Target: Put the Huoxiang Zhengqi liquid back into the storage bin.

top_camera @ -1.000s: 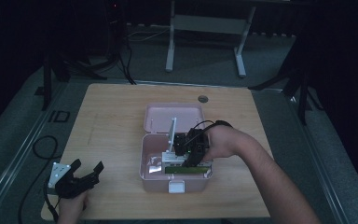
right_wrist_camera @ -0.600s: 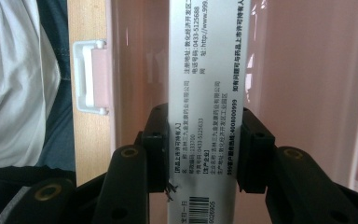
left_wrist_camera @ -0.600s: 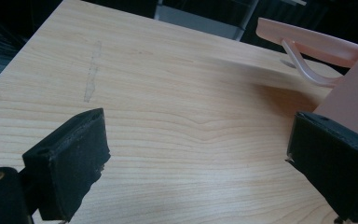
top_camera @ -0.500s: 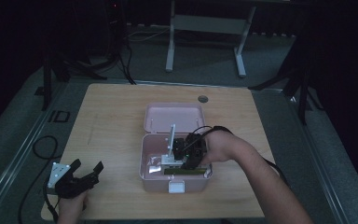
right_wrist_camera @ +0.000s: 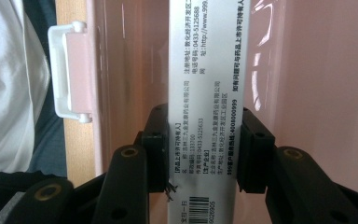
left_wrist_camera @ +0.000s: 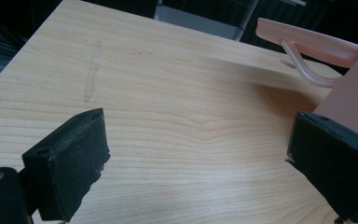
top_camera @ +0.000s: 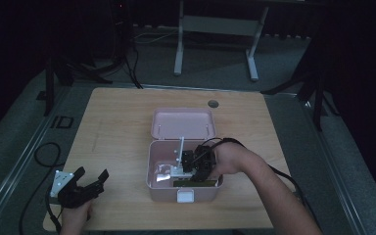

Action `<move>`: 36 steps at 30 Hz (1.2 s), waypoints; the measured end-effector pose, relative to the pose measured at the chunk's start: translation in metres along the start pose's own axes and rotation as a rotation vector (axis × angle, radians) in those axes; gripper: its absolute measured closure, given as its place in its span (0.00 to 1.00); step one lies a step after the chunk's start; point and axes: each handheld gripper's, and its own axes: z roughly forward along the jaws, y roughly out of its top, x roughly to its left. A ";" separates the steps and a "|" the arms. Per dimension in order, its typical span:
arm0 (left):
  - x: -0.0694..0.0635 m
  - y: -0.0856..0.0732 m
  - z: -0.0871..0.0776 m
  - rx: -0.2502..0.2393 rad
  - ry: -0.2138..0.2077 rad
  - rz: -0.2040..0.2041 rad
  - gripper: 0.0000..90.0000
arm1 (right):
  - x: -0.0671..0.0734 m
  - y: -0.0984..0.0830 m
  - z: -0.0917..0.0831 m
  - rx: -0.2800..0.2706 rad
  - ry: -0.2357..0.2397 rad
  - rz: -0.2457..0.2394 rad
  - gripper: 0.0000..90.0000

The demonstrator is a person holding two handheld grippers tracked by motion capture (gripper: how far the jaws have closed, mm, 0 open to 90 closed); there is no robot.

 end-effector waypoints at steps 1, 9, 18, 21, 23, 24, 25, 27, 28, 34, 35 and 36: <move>0.000 0.000 0.000 0.000 0.000 -0.001 0.06 | 0.000 0.000 0.001 -0.001 -0.002 0.001 0.69; 0.000 0.000 0.000 0.000 0.000 -0.002 0.06 | 0.004 -0.003 0.006 0.001 0.000 -0.006 0.69; 0.000 0.000 0.000 -0.001 0.001 -0.001 0.06 | 0.006 -0.006 0.011 0.008 0.017 -0.008 0.69; 0.000 0.000 0.000 -0.001 0.001 -0.002 0.06 | 0.005 -0.006 0.014 0.012 0.020 -0.005 0.69; 0.000 0.000 0.000 -0.002 0.000 -0.002 0.06 | 0.005 -0.005 0.016 0.014 0.021 -0.008 0.69; 0.000 0.000 0.000 -0.002 0.000 -0.002 0.06 | 0.005 -0.005 0.017 0.016 0.020 -0.010 0.69; 0.001 0.000 0.000 -0.002 0.000 -0.001 0.06 | 0.005 -0.005 0.018 0.017 0.021 -0.011 0.69; 0.001 0.000 0.000 -0.003 -0.001 -0.004 0.06 | 0.005 -0.005 0.020 0.021 0.023 -0.013 0.69; 0.001 0.000 0.000 -0.003 -0.001 -0.003 0.06 | 0.005 -0.005 0.021 0.021 0.022 -0.012 0.69; 0.001 0.000 -0.001 -0.003 -0.001 0.000 0.06 | 0.006 -0.004 0.025 0.031 0.024 -0.016 0.69; 0.001 0.000 -0.001 -0.003 -0.001 0.000 0.06 | 0.006 -0.003 0.027 0.033 0.026 -0.015 0.69; 0.001 0.000 -0.001 -0.003 -0.002 0.000 0.06 | 0.006 -0.003 0.027 0.037 0.030 -0.013 0.69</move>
